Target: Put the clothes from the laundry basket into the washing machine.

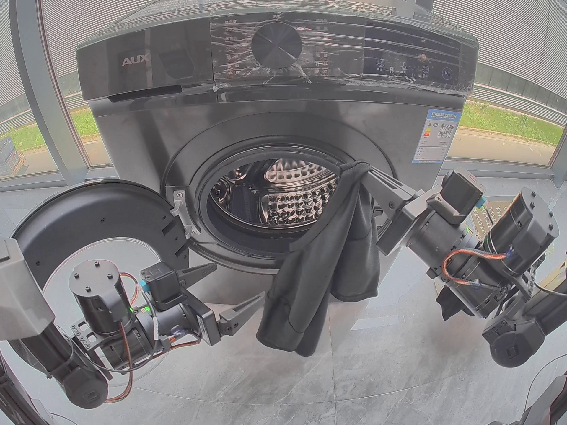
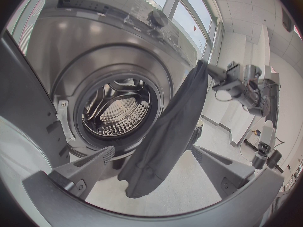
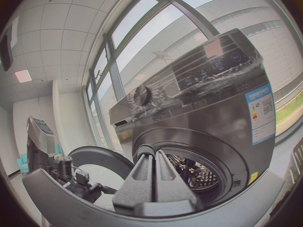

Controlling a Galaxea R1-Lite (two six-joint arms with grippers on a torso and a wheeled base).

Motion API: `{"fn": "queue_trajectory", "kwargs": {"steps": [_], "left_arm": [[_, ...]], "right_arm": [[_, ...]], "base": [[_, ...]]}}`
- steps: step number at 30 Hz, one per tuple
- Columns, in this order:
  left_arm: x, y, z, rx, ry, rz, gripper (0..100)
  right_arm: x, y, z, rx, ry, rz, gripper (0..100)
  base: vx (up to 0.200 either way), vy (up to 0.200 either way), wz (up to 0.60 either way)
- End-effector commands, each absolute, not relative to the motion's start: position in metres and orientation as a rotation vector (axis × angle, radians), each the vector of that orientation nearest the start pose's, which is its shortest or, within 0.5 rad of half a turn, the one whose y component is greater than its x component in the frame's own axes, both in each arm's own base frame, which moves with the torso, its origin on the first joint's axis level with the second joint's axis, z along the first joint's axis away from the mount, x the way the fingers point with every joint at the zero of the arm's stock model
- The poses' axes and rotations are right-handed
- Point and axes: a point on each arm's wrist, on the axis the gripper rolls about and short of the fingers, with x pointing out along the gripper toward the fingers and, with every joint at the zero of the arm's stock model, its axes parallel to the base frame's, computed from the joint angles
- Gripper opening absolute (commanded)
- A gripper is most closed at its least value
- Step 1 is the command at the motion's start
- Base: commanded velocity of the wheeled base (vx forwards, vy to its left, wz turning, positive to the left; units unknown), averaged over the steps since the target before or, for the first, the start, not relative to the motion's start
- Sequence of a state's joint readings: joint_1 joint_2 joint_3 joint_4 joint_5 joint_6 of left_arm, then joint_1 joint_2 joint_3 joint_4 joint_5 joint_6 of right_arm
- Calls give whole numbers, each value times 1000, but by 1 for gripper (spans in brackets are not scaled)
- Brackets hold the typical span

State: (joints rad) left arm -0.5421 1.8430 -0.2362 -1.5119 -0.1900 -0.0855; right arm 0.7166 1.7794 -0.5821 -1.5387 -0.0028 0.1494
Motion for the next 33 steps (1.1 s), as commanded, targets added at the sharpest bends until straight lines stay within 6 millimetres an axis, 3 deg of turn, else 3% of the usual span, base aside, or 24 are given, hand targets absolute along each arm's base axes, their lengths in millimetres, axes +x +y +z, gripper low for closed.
{"fn": "queue_trajectory", "kwargs": {"steps": [1,13,33], "left_arm": [[219,-141,84,-44,191,-739,100],[232,-151,64,-33,245,-741,100],[264,-185,37,-13,240,-786,100]], "right_arm": [[216,201,196,275,-288,778,0],[200,220,196,288,-273,862,0],[191,228,194,292,-262,893,0]], "base": [[0,0,0],[0,0,0],[0,0,0]]}}
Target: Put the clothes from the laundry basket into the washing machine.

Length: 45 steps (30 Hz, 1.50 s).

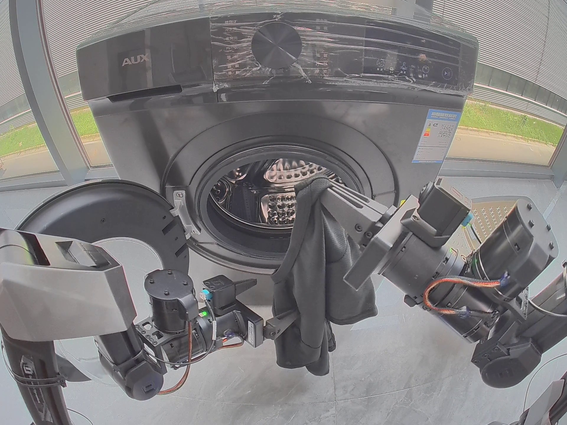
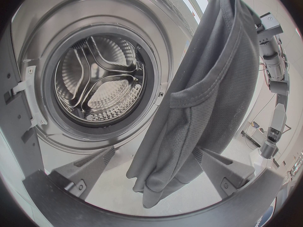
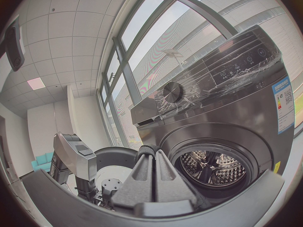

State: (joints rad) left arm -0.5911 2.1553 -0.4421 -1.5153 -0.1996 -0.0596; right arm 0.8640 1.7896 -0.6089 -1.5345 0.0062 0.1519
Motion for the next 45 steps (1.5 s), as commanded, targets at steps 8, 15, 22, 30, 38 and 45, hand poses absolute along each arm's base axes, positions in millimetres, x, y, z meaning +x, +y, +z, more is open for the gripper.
{"fn": "queue_trajectory", "kwargs": {"steps": [8,15,22,30,38,45], "left_arm": [[276,-192,22,-8,253,-776,100],[290,-197,5,-3,265,-761,100],[291,-197,7,-5,252,-744,0],[267,-186,54,-31,171,-763,0],[213,-168,90,-38,148,-853,0],[183,-158,110,-45,100,-923,0]], "right_arm": [[185,230,195,297,-262,911,0],[182,229,195,302,-258,917,0],[187,225,192,294,-250,895,0],[234,216,180,266,-248,769,0],[272,209,161,243,-225,681,0],[278,209,144,226,-175,669,0]], "base": [[0,0,0],[0,0,0],[0,0,0],[0,0,0],[0,0,0],[0,0,0]]}}
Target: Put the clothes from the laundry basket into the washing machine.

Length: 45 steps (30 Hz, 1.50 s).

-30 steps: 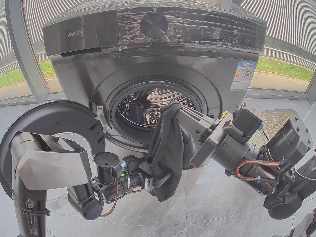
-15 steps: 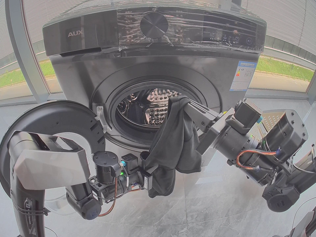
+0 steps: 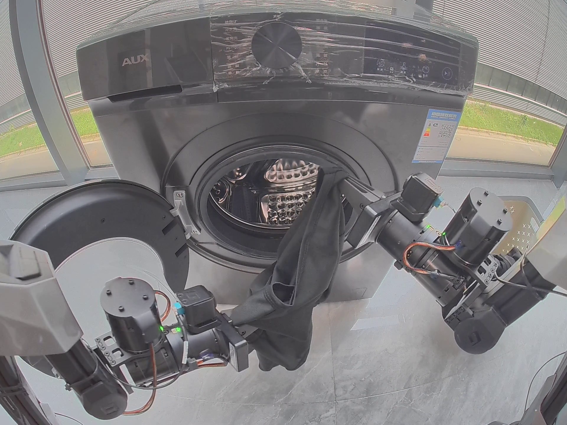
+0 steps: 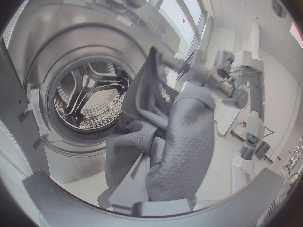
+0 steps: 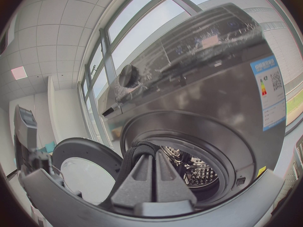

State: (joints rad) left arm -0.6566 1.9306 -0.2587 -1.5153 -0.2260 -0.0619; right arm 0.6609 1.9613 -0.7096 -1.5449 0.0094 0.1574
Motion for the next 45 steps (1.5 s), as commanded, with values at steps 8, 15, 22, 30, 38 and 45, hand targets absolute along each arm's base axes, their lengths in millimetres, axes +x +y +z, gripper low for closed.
{"fn": "queue_trajectory", "kwargs": {"steps": [8,15,22,30,38,45], "left_arm": [[184,-155,122,-54,40,-907,0],[194,-151,128,-61,10,-867,0],[203,-143,131,-67,-9,-821,0],[203,-143,133,-66,-18,-819,0],[200,-140,144,-77,-61,-815,0],[193,-134,148,-76,-76,-771,0]], "right_arm": [[265,205,117,187,-56,671,0],[251,198,104,163,16,678,0],[223,187,98,134,90,714,0],[209,185,97,125,116,753,100],[159,148,84,28,244,823,100],[159,128,81,17,270,752,100]], "base": [[0,0,0],[0,0,0],[0,0,0],[0,0,0],[0,0,0],[0,0,0]]}}
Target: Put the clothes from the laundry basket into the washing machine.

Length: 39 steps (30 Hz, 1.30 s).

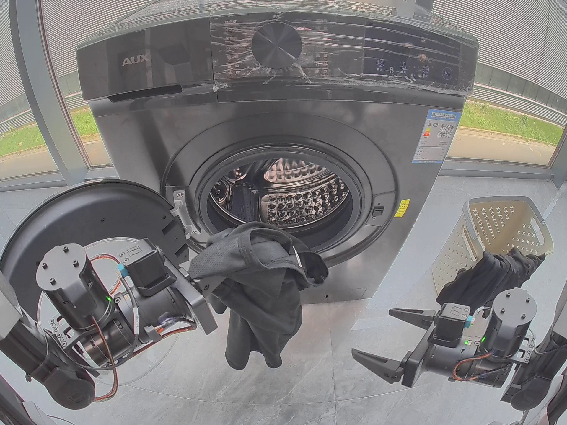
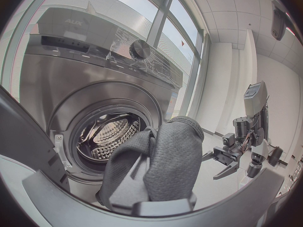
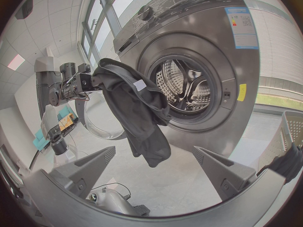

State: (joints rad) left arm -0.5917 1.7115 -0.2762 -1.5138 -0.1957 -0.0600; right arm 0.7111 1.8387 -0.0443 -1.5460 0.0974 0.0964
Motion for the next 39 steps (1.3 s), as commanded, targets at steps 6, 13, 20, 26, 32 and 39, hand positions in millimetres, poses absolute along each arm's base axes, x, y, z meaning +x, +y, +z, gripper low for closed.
{"fn": "queue_trajectory", "kwargs": {"steps": [6,13,20,26,32,39], "left_arm": [[191,-131,143,-74,-54,-700,0],[193,-121,134,-60,-11,-654,0],[197,-111,130,-56,5,-608,0],[194,-111,128,-57,16,-618,0],[193,-113,127,-56,21,-630,0],[192,-114,127,-52,24,-638,0]], "right_arm": [[177,129,90,38,201,683,100],[193,130,101,63,135,586,100],[199,128,103,70,119,567,100],[200,129,104,72,114,568,100],[199,131,104,71,114,575,100],[198,131,103,73,118,577,100]], "base": [[0,0,0],[0,0,0],[0,0,0],[0,0,0],[167,0,0],[29,0,0]]}}
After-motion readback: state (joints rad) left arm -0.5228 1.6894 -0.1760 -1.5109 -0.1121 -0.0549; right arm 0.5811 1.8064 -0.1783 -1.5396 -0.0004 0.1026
